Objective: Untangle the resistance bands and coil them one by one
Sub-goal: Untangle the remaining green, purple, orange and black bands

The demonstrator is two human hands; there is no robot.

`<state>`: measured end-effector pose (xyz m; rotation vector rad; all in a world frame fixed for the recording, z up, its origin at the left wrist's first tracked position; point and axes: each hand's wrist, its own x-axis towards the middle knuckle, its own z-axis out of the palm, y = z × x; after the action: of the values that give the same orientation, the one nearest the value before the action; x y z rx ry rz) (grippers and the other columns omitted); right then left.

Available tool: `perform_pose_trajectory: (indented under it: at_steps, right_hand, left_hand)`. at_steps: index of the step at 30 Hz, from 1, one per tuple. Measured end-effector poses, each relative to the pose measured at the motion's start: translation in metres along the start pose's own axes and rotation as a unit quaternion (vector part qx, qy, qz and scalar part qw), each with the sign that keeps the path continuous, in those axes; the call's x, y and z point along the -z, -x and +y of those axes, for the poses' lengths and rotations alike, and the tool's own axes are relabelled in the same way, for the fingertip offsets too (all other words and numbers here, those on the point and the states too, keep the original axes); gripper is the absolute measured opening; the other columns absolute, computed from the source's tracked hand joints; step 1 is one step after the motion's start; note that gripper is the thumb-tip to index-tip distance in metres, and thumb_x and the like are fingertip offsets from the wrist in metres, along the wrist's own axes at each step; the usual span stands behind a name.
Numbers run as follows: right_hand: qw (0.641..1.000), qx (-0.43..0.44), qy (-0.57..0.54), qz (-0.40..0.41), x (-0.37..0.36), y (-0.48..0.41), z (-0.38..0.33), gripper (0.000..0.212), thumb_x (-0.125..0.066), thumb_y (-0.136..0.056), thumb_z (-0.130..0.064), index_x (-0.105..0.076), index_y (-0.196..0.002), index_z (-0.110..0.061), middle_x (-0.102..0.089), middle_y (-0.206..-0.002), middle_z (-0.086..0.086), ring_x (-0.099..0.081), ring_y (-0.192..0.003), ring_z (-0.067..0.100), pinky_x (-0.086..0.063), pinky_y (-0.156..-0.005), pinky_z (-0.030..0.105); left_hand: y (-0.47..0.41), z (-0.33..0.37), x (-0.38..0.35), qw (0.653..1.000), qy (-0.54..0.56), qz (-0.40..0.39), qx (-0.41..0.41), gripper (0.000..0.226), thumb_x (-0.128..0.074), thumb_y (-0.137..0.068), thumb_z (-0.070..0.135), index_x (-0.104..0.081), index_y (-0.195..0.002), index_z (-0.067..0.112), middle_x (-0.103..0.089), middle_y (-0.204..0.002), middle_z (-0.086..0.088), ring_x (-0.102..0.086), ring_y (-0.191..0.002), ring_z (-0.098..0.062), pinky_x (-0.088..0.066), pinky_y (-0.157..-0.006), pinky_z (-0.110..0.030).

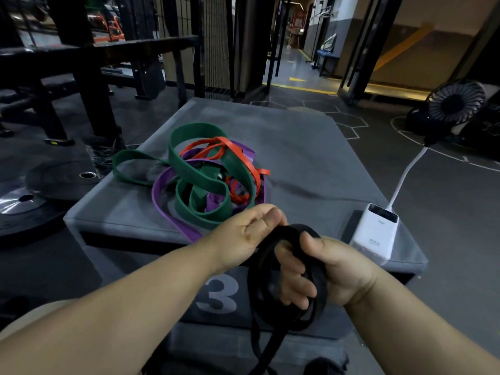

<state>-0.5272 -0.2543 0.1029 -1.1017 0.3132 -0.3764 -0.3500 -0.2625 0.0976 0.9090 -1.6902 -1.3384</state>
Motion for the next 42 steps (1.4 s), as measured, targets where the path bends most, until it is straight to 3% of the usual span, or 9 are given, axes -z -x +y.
perform_pose_trajectory:
  at_steps: [3,6,12,18,24,31,36,39,42]
  right_hand:
    - [0.999,0.003,0.001,0.053,-0.001,0.001,-0.003,0.043,-0.076,-0.071,-0.06,-0.058,-0.062,-0.022,-0.054,-0.046,-0.003,-0.055,-0.044,0.014,-0.045,-0.058,0.028]
    - [0.994,-0.005,0.015,0.105,-0.003,0.002,-0.005,0.051,-0.08,-0.058,-0.067,-0.057,-0.056,-0.022,-0.048,-0.041,-0.003,-0.048,-0.036,0.012,-0.044,-0.054,0.027]
    - [0.993,-0.017,-0.011,0.114,0.0,0.005,-0.012,0.056,-0.079,-0.057,-0.069,-0.063,-0.059,-0.016,-0.054,-0.053,0.002,-0.035,-0.031,0.004,-0.031,-0.042,0.017]
    - [0.995,0.058,-0.083,-0.011,0.008,0.012,-0.026,0.034,-0.052,-0.097,-0.038,-0.064,-0.096,-0.006,-0.062,-0.082,0.003,-0.057,-0.061,0.007,-0.03,-0.058,0.025]
    - [0.99,0.09,-0.05,-0.093,0.003,0.008,-0.021,0.038,-0.056,-0.097,-0.023,-0.059,-0.126,0.001,-0.058,-0.13,0.021,-0.069,-0.096,0.023,-0.059,-0.071,0.025]
    - [0.988,0.128,-0.012,-0.083,0.002,-0.002,-0.02,0.029,-0.057,-0.094,-0.029,-0.061,-0.071,-0.011,-0.069,-0.083,0.008,-0.062,-0.101,0.034,-0.043,-0.097,0.044]
    - [0.984,0.128,-0.081,-0.093,-0.001,0.0,-0.026,0.013,-0.056,-0.097,-0.017,-0.05,-0.103,-0.008,-0.066,-0.077,0.005,-0.071,-0.082,0.027,-0.051,-0.091,0.048]
    - [0.98,0.15,-0.108,-0.072,-0.004,0.004,-0.034,0.016,-0.046,-0.102,-0.015,-0.047,-0.113,-0.004,-0.05,-0.066,0.003,-0.053,-0.052,0.015,-0.055,-0.072,0.034]
    - [0.972,0.182,-0.147,-0.028,-0.005,0.01,-0.049,0.018,-0.048,-0.101,-0.019,-0.05,-0.111,-0.004,-0.037,-0.065,0.002,-0.034,-0.052,0.012,-0.043,-0.059,0.026]
  left_hand:
    - [0.001,0.0,0.002,0.998,0.024,-0.054,-0.009,0.061,-0.061,-0.073,0.069,-0.056,-0.107,0.018,-0.061,-0.091,0.003,-0.058,-0.088,-0.011,-0.048,-0.081,-0.026]
    - [-0.003,-0.001,0.002,0.999,-0.005,-0.015,-0.041,0.037,-0.06,-0.077,0.051,-0.061,-0.098,0.021,-0.066,-0.083,0.002,-0.064,-0.081,-0.024,-0.052,-0.078,-0.039]
    - [-0.003,0.007,0.006,0.992,-0.013,0.047,-0.115,0.057,-0.07,-0.06,0.072,-0.064,-0.087,0.023,-0.065,-0.067,0.01,-0.059,-0.057,0.0,-0.045,-0.055,-0.014]
    - [-0.005,-0.002,0.008,0.994,-0.099,-0.017,-0.046,0.061,-0.063,-0.07,0.067,-0.062,-0.093,0.01,-0.067,-0.074,-0.004,-0.065,-0.071,-0.018,-0.051,-0.074,-0.038]
    - [-0.003,0.011,-0.01,0.992,0.099,0.019,-0.08,0.057,-0.063,-0.074,0.065,-0.052,-0.08,0.009,-0.053,-0.063,0.003,-0.05,-0.047,-0.001,-0.042,-0.054,-0.012]
    - [-0.006,0.011,-0.017,0.978,0.179,0.102,-0.04,0.031,-0.049,-0.085,0.037,-0.049,-0.076,0.007,-0.048,-0.06,-0.002,-0.048,-0.048,-0.007,-0.041,-0.047,-0.015]
    - [-0.008,0.009,-0.017,0.973,0.172,0.156,0.005,0.039,-0.055,-0.086,0.048,-0.055,-0.078,0.01,-0.054,-0.061,-0.004,-0.056,-0.051,-0.011,-0.048,-0.049,-0.022]
    - [-0.006,0.003,-0.017,0.982,0.149,0.103,0.046,0.033,-0.053,-0.095,0.042,-0.067,-0.082,0.015,-0.065,-0.074,-0.002,-0.063,-0.07,-0.013,-0.054,-0.068,-0.029]
    - [0.001,-0.006,-0.024,0.985,0.126,0.001,0.121,0.02,-0.05,-0.089,0.039,-0.064,-0.085,0.024,-0.065,-0.067,0.014,-0.061,-0.068,-0.001,-0.05,-0.075,-0.023]
